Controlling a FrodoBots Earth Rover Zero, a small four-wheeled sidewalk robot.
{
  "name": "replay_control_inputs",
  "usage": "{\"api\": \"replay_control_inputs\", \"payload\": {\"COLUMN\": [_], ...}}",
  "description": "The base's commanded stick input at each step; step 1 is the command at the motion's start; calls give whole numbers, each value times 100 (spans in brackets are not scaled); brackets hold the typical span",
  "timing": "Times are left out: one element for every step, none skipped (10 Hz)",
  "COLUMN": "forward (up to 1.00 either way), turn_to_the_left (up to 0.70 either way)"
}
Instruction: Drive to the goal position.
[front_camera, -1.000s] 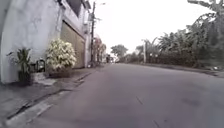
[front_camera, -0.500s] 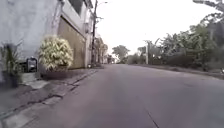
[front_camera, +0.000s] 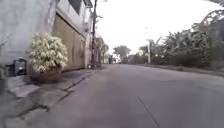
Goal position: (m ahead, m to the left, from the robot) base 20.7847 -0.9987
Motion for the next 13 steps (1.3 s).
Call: {"api": "replay_control_inputs", "payload": {"forward": [100, 100, 100, 100, 100, 100, 100, 100, 100, 100, 100, 100, 100], "turn_to_the_left": [0, 0, 0, 0, 0, -17, -40, -40, -30, 0, 0, 0, 0]}}
